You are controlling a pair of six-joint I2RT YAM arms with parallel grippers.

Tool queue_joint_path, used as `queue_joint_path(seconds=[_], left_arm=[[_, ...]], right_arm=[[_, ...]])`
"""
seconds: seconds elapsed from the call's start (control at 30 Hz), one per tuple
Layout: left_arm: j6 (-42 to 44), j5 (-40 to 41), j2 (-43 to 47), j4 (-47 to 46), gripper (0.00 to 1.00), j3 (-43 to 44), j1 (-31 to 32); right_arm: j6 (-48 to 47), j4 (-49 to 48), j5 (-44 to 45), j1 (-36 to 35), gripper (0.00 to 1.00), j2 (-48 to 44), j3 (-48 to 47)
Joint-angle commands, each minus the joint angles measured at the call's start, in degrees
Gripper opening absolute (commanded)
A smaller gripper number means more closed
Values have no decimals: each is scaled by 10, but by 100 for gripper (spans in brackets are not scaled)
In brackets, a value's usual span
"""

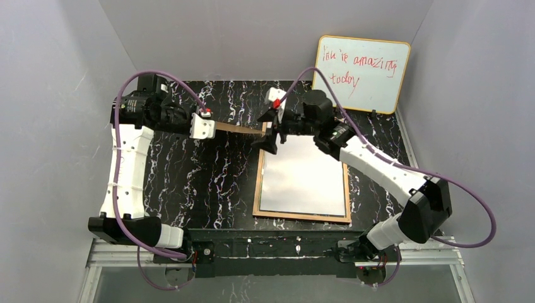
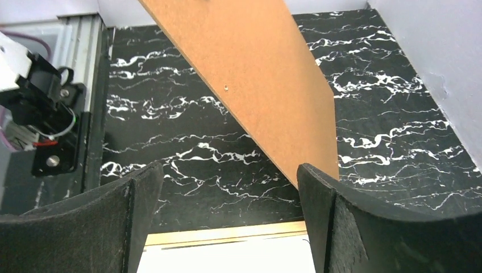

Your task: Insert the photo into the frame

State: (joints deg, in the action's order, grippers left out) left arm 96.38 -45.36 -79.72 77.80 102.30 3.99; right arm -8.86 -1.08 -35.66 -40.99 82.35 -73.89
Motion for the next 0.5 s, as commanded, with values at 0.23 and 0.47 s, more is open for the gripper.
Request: queue_joint_path(seconds=[0.23,0.47], left_arm=[[-29,8,6,50,0,33,34],[-28,14,11,50,0,33,37]], right_arm=[[-167,-96,92,-89,94,67,1],[-192,-179,200,-110,79,100,19]])
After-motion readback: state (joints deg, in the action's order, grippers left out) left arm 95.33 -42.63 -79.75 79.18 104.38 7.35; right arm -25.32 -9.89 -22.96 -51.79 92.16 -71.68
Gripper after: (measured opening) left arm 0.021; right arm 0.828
